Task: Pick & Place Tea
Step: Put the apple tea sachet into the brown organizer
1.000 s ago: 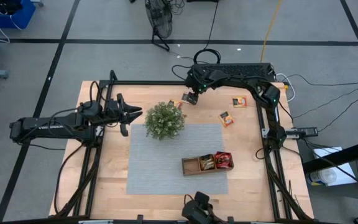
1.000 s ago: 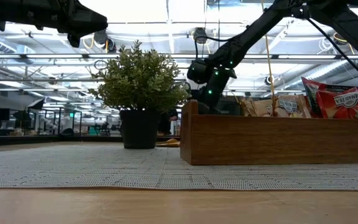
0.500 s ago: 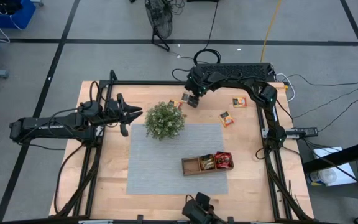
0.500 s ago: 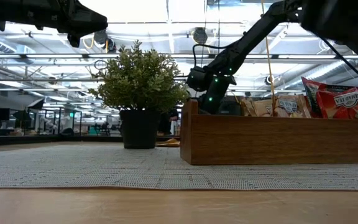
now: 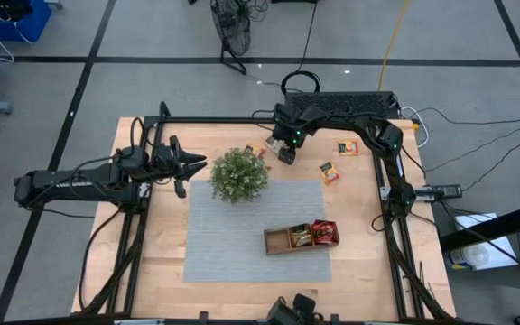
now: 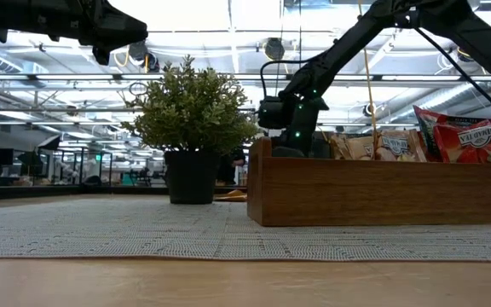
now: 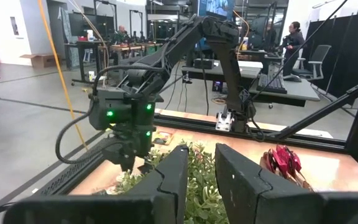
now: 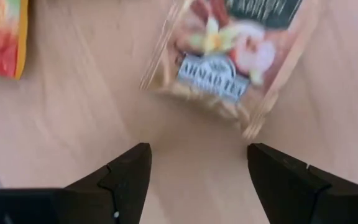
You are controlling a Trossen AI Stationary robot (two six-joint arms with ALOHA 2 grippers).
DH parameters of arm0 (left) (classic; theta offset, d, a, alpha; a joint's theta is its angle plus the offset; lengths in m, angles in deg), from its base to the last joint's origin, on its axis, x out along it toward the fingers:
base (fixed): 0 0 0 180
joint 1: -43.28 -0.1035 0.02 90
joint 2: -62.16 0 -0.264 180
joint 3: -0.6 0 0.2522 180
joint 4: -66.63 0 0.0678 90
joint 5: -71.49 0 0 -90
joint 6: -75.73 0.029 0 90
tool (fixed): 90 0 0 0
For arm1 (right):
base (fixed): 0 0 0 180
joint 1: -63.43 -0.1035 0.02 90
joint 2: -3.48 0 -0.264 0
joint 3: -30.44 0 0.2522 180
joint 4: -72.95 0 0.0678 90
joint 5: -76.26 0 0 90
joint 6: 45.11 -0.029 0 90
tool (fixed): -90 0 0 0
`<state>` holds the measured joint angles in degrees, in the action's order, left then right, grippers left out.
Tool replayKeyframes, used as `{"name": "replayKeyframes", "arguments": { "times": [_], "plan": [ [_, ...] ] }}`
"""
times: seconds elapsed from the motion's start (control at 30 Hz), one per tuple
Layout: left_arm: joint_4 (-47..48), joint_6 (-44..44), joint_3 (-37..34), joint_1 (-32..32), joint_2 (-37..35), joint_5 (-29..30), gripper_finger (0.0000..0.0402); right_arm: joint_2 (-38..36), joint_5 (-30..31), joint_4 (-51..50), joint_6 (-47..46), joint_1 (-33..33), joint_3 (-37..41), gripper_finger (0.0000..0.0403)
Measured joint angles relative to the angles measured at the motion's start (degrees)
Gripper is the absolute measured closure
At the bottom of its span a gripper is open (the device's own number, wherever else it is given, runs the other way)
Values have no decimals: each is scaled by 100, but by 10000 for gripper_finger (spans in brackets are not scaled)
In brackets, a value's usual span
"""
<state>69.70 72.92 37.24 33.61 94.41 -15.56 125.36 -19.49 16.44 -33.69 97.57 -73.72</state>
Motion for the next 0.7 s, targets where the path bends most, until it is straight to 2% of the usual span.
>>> {"name": "replayKeyframes", "arguments": {
  "times": [0.2, 0.43, 0.7],
  "plan": [
    [1, 0, 0, 2, 0, -1, 314, -86, -6, -262, -205, -58, 10, 156],
    [2, 0, 0, 0, -1, -1, 314, -193, -13, 740, -538, -52, 14, 156],
    [1, 0, 0, 0, -1, 0, 314, -191, -27, 1444, -651, -52, 14, 156]
  ]
}}
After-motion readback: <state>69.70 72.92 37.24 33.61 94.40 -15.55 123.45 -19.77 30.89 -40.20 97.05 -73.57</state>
